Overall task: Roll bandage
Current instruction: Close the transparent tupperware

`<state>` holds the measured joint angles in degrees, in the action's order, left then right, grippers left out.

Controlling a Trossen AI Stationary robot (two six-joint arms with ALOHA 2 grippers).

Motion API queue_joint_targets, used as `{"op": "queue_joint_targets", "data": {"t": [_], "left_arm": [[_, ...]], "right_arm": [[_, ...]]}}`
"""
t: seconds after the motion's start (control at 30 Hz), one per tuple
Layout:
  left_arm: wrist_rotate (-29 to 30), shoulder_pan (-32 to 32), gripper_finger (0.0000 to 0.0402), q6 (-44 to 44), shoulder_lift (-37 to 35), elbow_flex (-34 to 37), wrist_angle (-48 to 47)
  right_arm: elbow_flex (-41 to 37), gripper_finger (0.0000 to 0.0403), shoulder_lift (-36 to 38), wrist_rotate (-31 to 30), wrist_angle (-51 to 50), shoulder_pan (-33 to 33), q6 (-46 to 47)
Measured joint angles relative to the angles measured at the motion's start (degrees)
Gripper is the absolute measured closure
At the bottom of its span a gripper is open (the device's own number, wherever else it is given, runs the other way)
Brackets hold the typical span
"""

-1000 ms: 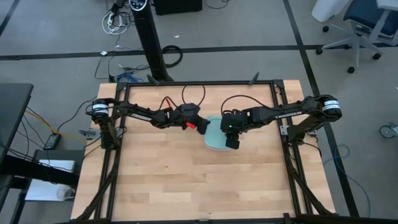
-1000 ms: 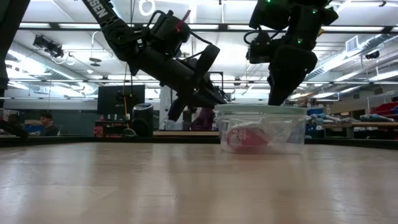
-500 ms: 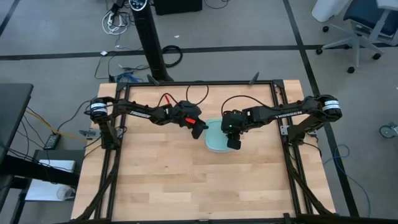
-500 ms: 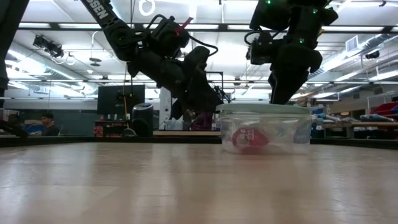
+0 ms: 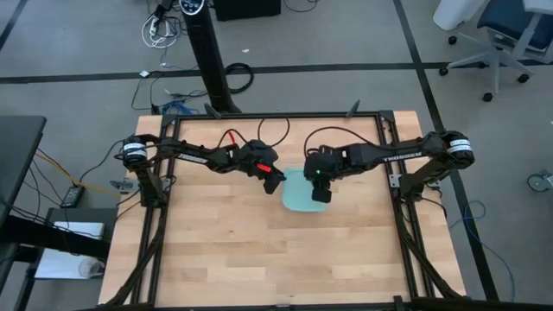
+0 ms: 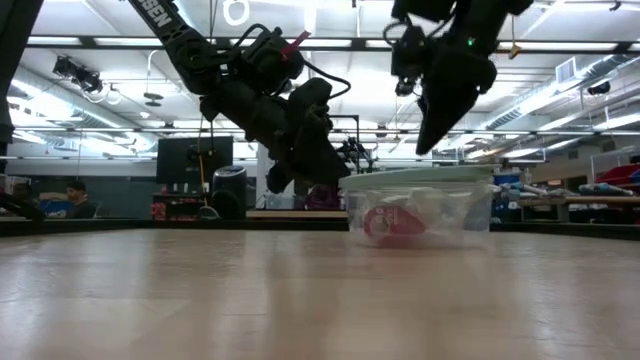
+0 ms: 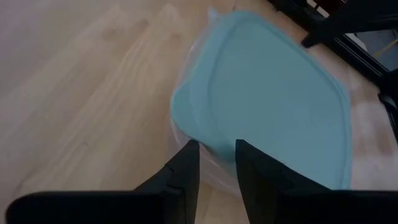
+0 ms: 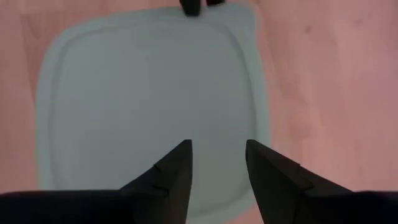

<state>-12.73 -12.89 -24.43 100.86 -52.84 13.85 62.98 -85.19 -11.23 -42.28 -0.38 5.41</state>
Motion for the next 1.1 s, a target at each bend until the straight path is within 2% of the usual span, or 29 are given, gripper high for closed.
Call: {"op": "queue_joint_targets", "data": {"t": [0.17,0.3,0.47,0.6,0.77,1.1], "left_arm": [[0.1,0.3,0.0298,-0.2,0.0,0.0,0.5],[0.0,0.3,0.0298,-1.1,0.0,0.0,0.9],[0.0,0.3,0.0298,-2.8,0.0,0.0,3.7],[0.0,0.3,0.0298,-3.9,0.0,0.0,4.8],[0.0,0.3,0.0298,-4.3,0.0,0.0,4.4],[-0.4,0.3,0.0298,-4.4,0.0,0.0,3.7]], "right_arm": [[2.0,0.0254,0.0,-5.8,-5.0,6.1,1.3],[2.0,0.0254,0.0,-13.0,-8.4,12.7,4.9],[1.3,0.0254,0.0,-15.1,-9.7,17.6,8.7],[0.3,0.0254,0.0,-15.1,-11.5,17.2,12.5],[-0.2,0.0254,0.0,-14.6,-9.1,16.1,9.7],[-0.4,0.0254,0.0,-9.9,-6.4,6.2,2.4]]}}
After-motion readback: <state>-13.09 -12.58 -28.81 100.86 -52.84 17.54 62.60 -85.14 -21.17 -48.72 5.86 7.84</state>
